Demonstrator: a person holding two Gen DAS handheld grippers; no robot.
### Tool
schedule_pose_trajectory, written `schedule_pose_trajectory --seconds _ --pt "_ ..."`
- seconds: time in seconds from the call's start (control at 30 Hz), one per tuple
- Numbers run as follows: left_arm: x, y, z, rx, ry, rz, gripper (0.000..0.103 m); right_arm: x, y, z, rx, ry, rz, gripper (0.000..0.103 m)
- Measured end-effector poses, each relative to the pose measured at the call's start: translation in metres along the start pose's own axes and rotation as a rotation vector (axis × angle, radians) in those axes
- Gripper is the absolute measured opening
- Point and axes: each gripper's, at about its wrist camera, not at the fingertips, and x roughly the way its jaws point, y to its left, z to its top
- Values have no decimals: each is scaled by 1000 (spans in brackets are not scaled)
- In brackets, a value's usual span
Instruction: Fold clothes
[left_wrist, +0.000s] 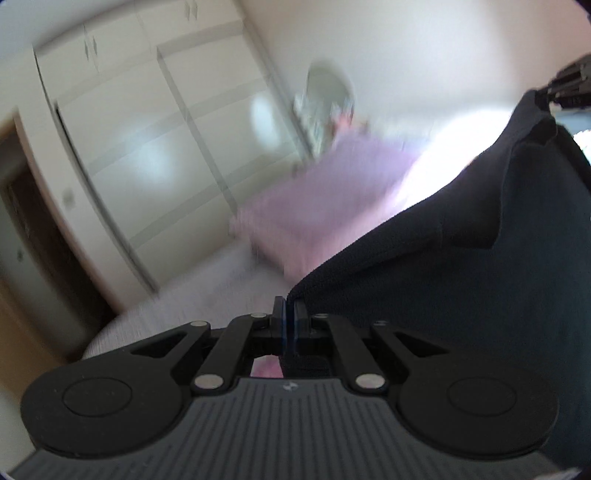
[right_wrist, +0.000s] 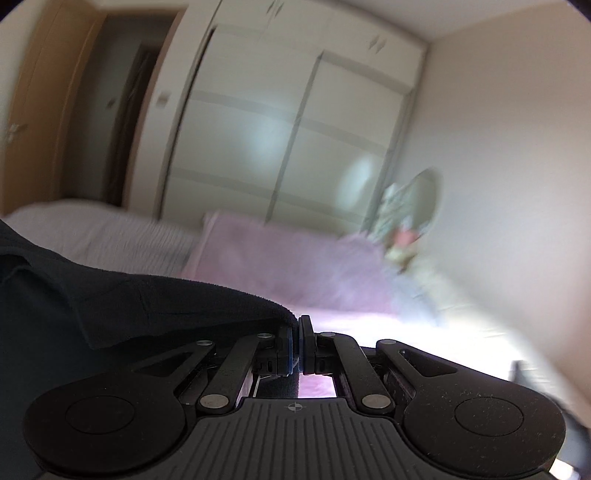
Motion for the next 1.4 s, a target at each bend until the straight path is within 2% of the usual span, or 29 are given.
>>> schedule_pose_trajectory --seconds 0.07,0.1,0.17,0.23,0.3,0.37,0.4,0.43,0.47,0.6,0.73,0.87,0.93,0.97,1.0,1.03,1.1,1.17,1.27,1.37,1.4 --pt "67 -14 -7 18 109 24 9 87 -8 -14 -35 66 65 1" --pt "105 -23 -14 30 178 39 14 132 -7 -20 -44 120 103 1" --pt "169 -34 -33 -6 324 43 15 217 -1 -41 -47 246 160 1" --pt "205 -41 -52 -69 420 26 15 275 -6 -80 -56 354 208 2" --pt "221 -53 -73 -107 481 5 18 303 2 -113 -39 423 242 4" --pt "229 -64 -89 -119 540 -29 20 310 12 -139 -36 448 251 38" --pt "226 -68 -97 -137 566 -46 21 318 10 -156 -41 464 262 72" --pt "222 -71 -106 -157 590 -68 21 316 11 -174 -36 479 273 78" --pt "218 -75 -115 -177 614 -91 23 314 14 -191 -21 515 288 78" --pt "224 -99 -142 -150 661 -176 27 296 18 -247 89 642 354 78" --pt "224 -123 -159 -133 679 -260 27 274 15 -272 193 719 456 78" --pt "241 -132 -164 -125 692 -280 27 289 0 -292 260 775 507 78" --pt "249 -133 -163 -123 693 -285 27 304 -25 -298 286 783 467 78" --pt "254 -132 -162 -115 690 -284 28 312 -38 -302 299 787 447 73" --pt "257 -132 -160 -108 688 -281 28 319 -50 -304 307 789 421 49" --pt "260 -130 -158 -102 684 -279 29 322 -62 -300 258 765 341 39" --pt "266 -127 -151 -94 672 -271 30 321 -79 -287 117 688 118 40" --pt "274 -122 -145 -93 661 -265 32 321 -101 -279 155 652 32 41" --pt "289 -116 -138 -82 646 -261 39 323 -112 -270 207 663 46 41" --pt "309 -110 -132 -90 635 -251 41 319 -100 -263 175 643 95 44" --pt "317 -108 -131 -93 631 -249 43 318 -96 -264 174 638 117 53"
